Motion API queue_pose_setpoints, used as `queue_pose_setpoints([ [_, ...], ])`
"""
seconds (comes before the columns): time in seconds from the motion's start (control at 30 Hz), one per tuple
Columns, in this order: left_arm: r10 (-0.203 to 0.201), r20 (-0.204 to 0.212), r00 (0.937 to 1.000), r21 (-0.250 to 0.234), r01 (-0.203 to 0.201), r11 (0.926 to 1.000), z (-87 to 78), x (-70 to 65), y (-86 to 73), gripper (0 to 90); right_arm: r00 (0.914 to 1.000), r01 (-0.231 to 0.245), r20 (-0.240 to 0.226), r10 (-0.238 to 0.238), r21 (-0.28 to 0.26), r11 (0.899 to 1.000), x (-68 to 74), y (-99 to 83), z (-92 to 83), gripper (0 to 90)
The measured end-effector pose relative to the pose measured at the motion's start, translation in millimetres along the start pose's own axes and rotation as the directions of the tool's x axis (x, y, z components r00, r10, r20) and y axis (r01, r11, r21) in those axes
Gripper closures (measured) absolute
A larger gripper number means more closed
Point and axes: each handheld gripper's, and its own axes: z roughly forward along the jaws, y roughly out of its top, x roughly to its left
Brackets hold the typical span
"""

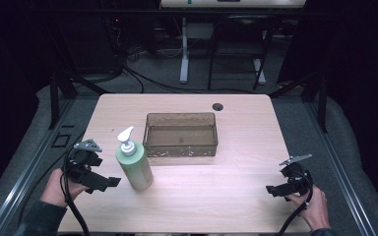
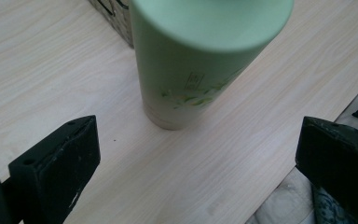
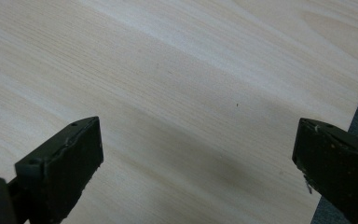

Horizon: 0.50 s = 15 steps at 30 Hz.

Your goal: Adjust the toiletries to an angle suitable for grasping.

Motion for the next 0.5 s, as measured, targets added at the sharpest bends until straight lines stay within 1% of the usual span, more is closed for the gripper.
queue_pose_setpoints([
  [0.03,0.011,-0.002,0.9999,0.005,-0.011,0.9999,-2.2,-2.1,4.7,0.0,1.0000,-0.001,-0.003,0.001,0.002,1.000,0.0,0.0,0.2,1.4],
  [0.13,0.016,-0.005,0.9999,0.009,-0.016,0.9998,-3.8,-4.0,9.0,0.0,1.0000,-0.004,-0.006,0.004,0.002,1.000,-0.7,-0.3,0.3,1.4],
  [0.17,0.024,-0.004,0.9997,0.013,-0.024,0.9996,-4.9,-5.0,12.3,0.0,1.0000,-0.003,-0.003,0.003,0.003,1.000,-0.9,-0.4,0.3,1.4],
  [0.23,0.030,-0.010,0.9995,0.012,-0.029,0.9995,-6.7,-6.3,17.8,0.0,1.0000,-0.006,-0.007,0.006,0.005,1.000,-1.1,-0.5,0.3,1.5],
  [0.27,0.038,-0.007,0.9992,0.011,-0.038,0.9992,-8.2,-7.7,23.1,0.0,1.0000,-0.005,-0.007,0.005,0.004,1.000,-1.1,-0.5,0.4,1.5],
  [0.3,0.038,-0.007,0.9992,0.011,-0.038,0.9992,-8.2,-7.7,23.1,0.0,1.0000,-0.005,-0.007,0.005,0.004,1.000,-1.1,-0.5,0.4,1.5],
  [0.33,0.047,-0.014,0.9988,0.006,-0.047,0.9989,-9.7,-10.5,29.7,0.0,1.0000,-0.005,-0.008,0.005,0.007,1.000,-1.1,-0.5,0.6,1.6],
  [0.37,0.047,-0.014,0.9988,0.006,-0.047,0.9989,-9.7,-10.5,29.7,0.0,1.0000,-0.005,-0.008,0.005,0.007,1.000,-1.1,-0.5,0.6,1.6],
  [0.43,0.064,-0.028,0.9975,0.002,-0.064,0.9979,-11.6,-14.3,40.6,0.0,0.9999,-0.010,-0.008,0.010,0.011,1.000,-1.5,-0.9,1.2,1.6],
  [0.5,0.074,-0.030,0.9968,-0.003,-0.074,0.9973,-13.3,-16.4,48.1,0.0,0.9999,-0.011,-0.012,0.011,0.011,1.000,-1.8,-1.1,1.6,1.7],
])
